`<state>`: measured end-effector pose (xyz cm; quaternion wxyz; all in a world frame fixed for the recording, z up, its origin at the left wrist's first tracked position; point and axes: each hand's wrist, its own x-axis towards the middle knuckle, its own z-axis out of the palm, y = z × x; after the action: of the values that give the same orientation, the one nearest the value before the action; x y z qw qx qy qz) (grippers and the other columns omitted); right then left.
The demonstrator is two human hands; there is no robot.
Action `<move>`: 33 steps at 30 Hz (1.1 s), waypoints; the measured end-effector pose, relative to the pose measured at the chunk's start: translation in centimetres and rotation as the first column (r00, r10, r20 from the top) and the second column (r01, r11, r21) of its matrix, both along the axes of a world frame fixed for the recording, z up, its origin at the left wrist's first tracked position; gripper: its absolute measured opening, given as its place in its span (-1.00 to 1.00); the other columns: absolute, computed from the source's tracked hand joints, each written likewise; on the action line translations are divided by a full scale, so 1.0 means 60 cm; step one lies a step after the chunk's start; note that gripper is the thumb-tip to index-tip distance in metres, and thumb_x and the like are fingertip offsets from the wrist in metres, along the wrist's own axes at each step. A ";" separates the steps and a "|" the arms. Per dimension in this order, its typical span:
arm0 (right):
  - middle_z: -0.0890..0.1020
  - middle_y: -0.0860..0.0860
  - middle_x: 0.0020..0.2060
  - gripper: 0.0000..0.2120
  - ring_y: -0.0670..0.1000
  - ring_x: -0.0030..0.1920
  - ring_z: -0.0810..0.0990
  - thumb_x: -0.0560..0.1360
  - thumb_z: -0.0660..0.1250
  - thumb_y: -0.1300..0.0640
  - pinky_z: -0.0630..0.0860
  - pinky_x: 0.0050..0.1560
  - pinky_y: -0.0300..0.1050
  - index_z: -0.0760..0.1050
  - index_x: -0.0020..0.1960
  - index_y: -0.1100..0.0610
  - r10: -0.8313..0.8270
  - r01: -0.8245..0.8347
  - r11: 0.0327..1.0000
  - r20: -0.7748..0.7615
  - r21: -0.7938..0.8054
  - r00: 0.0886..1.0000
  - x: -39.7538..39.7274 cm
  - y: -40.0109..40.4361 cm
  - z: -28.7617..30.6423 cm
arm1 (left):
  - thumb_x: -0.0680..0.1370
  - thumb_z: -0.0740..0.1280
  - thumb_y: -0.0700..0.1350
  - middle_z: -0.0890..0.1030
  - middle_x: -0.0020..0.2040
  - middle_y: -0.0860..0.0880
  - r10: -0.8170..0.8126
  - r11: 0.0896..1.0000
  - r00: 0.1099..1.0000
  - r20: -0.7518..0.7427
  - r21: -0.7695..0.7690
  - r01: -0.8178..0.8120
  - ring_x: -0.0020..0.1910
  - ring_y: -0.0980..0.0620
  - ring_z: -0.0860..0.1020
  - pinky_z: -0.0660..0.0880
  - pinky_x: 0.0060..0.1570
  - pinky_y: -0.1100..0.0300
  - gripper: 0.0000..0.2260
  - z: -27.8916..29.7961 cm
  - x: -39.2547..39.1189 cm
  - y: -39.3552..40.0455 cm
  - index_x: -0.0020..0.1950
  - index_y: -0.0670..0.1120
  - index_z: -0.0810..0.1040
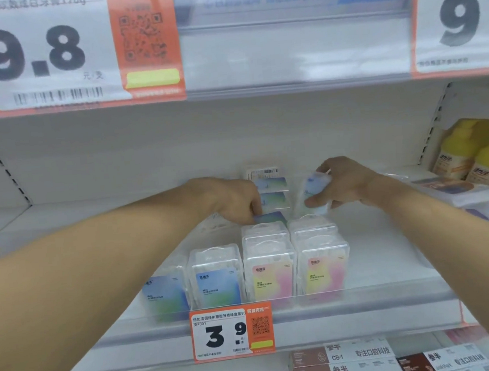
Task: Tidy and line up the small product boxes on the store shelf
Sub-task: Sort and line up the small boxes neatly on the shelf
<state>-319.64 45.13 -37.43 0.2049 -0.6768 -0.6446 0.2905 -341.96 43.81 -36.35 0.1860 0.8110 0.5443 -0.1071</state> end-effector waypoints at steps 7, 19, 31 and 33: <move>0.58 0.17 0.15 -0.47 0.16 0.09 0.65 0.33 0.57 0.29 0.63 0.10 0.10 0.45 0.23 0.16 0.075 0.005 0.987 -0.484 0.162 0.872 -0.008 -0.031 0.043 | 0.32 0.60 -0.09 0.46 -0.15 0.10 0.002 0.994 0.970 0.243 0.102 -0.028 -0.18 0.08 0.45 0.42 -0.22 0.28 -0.69 -0.006 -0.045 0.007 -0.12 0.04 0.49; 0.72 0.10 -0.16 -0.80 0.11 -0.10 0.72 0.36 0.51 0.29 0.67 -0.09 -0.02 0.65 -0.02 0.25 0.137 -0.083 0.989 -0.547 0.123 0.826 -0.090 -0.075 0.087 | 0.24 0.63 -0.04 0.56 -0.02 0.07 0.124 0.978 0.970 0.209 0.139 -0.155 0.00 0.03 0.55 0.56 -0.01 0.16 -0.60 0.013 -0.151 -0.053 0.03 -0.01 0.63; 0.71 0.14 -0.06 -0.76 0.07 -0.09 0.69 0.43 0.50 0.02 0.65 -0.15 -0.12 0.67 0.00 0.17 0.291 -0.246 0.953 -0.311 0.176 0.905 -0.186 -0.078 0.087 | 0.26 0.60 -0.01 0.71 -0.01 -0.04 0.274 0.907 0.598 0.753 0.005 -0.421 0.06 -0.05 0.64 0.57 0.11 0.03 -0.58 0.059 -0.250 -0.105 0.07 -0.04 0.66; 0.70 0.15 -0.01 -0.76 0.09 -0.04 0.69 0.40 0.53 0.13 0.66 -0.14 -0.10 0.65 0.03 0.19 0.340 -0.319 0.940 -0.270 0.120 0.901 -0.196 -0.082 0.087 | 0.28 0.52 0.14 0.71 -0.01 -0.04 0.248 0.918 0.598 0.762 0.013 -0.397 0.08 -0.05 0.64 0.56 0.12 0.03 -0.60 0.059 -0.248 -0.112 0.01 -0.05 0.68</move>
<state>-331.41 40.22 -32.22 0.2688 -0.5008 -0.7232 0.3923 -356.85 37.09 -32.82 0.3342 0.6832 0.5647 0.3206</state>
